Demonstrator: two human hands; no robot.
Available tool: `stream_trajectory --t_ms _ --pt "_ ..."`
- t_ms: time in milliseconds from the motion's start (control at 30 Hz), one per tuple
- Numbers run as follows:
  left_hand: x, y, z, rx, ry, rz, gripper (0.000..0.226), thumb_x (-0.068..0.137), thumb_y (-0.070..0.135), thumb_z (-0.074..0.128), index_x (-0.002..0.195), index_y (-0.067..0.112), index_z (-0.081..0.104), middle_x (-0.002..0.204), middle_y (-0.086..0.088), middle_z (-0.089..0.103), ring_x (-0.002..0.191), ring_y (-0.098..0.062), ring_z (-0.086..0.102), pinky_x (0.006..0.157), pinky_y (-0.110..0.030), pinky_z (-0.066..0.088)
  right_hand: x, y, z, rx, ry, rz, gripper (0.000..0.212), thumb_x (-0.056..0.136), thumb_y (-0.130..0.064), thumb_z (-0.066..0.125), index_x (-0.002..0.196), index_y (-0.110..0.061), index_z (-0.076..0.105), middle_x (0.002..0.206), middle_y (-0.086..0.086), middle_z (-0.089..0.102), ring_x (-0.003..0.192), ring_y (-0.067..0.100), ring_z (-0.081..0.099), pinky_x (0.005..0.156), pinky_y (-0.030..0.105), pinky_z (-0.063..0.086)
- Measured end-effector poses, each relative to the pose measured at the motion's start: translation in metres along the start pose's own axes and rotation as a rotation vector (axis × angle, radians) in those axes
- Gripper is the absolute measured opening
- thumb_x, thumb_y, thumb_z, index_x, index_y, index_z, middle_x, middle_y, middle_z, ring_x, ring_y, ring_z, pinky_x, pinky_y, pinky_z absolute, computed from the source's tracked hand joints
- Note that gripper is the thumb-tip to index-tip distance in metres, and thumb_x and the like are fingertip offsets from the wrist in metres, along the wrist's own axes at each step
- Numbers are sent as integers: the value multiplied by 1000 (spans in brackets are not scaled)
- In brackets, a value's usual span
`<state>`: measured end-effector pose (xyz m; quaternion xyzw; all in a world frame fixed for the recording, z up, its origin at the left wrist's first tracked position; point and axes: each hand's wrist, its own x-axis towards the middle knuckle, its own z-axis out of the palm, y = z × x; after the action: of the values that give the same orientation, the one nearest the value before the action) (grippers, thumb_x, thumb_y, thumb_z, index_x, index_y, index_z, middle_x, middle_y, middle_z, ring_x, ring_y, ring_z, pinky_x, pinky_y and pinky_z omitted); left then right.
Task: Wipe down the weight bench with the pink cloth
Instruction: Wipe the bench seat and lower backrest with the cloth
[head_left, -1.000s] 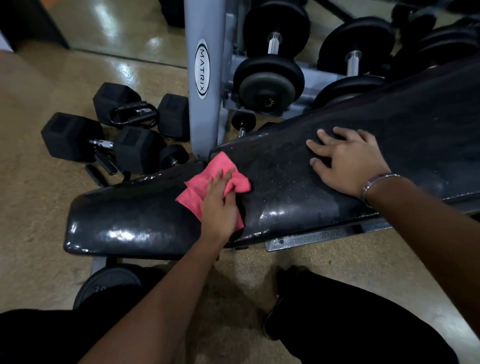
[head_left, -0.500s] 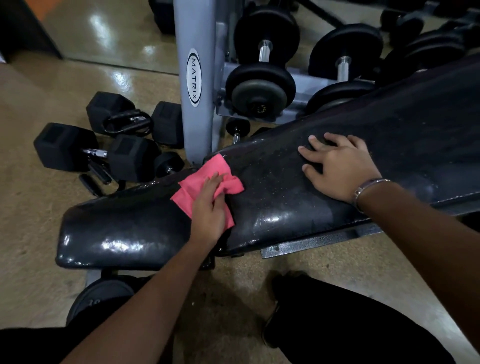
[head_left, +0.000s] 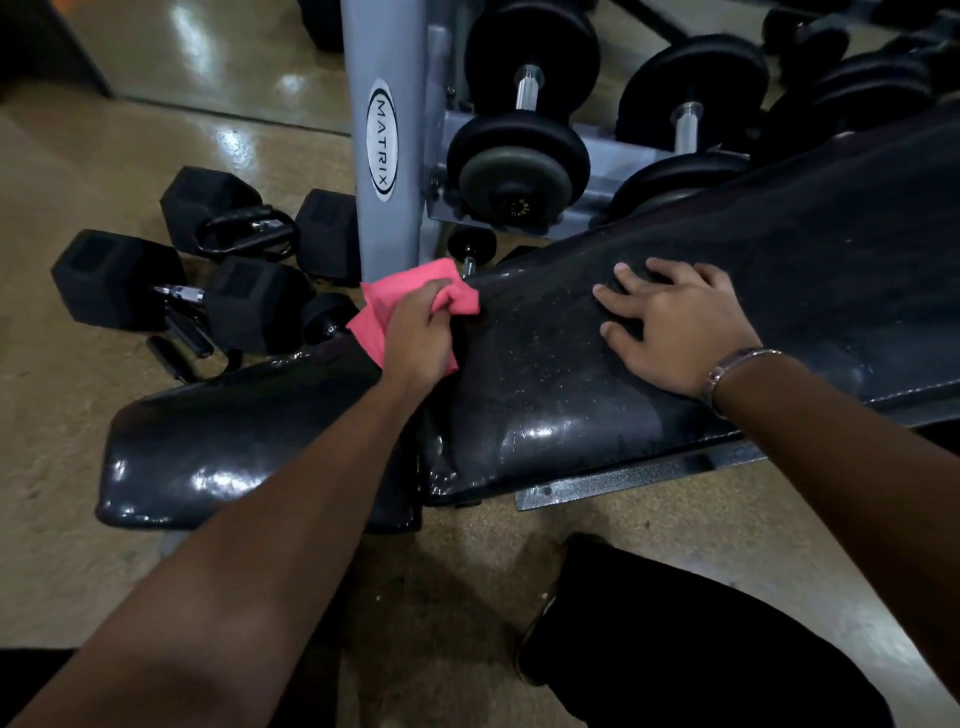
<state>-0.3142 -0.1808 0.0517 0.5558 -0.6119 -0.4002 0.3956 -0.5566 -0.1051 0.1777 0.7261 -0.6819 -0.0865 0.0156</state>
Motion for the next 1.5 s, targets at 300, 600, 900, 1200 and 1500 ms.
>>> stream_trajectory --t_ms 300,600,900,1200,1500 --pt "16 2 3 -22 -137 116 40 92 -1 47 94 31 71 105 11 71 104 -2 62 106 -21 42 0 0 0 -18 -7 -6 49 96 -51 41 143 -40 44 156 -7 36 143 25 27 113 53 21" --pt "22 -5 2 -8 -74 81 32 93 6 49 101 26 73 113 4 73 109 -16 65 109 -37 45 0 0 -3 -15 -24 -10 49 97 -52 39 144 -41 42 157 -8 35 144 24 26 113 51 20" --pt "-3 -6 -5 -63 -26 122 34 83 -15 44 95 7 67 97 1 69 96 0 63 94 -19 44 8 7 -30 214 -78 23 45 93 -52 51 136 -41 53 151 -14 42 140 17 37 113 44 28" --pt "-10 10 9 -174 58 -7 26 75 -21 34 74 -2 51 80 -16 54 65 -14 51 49 -30 38 -5 44 -34 126 -29 9 45 94 -40 53 137 -27 56 152 0 44 142 23 34 115 43 30" --pt "-11 23 16 -180 26 11 27 73 -6 40 66 9 62 59 6 59 51 -12 55 49 -33 44 -10 41 -26 109 -89 40 57 94 -48 51 147 -31 40 160 -4 27 149 19 19 122 43 13"
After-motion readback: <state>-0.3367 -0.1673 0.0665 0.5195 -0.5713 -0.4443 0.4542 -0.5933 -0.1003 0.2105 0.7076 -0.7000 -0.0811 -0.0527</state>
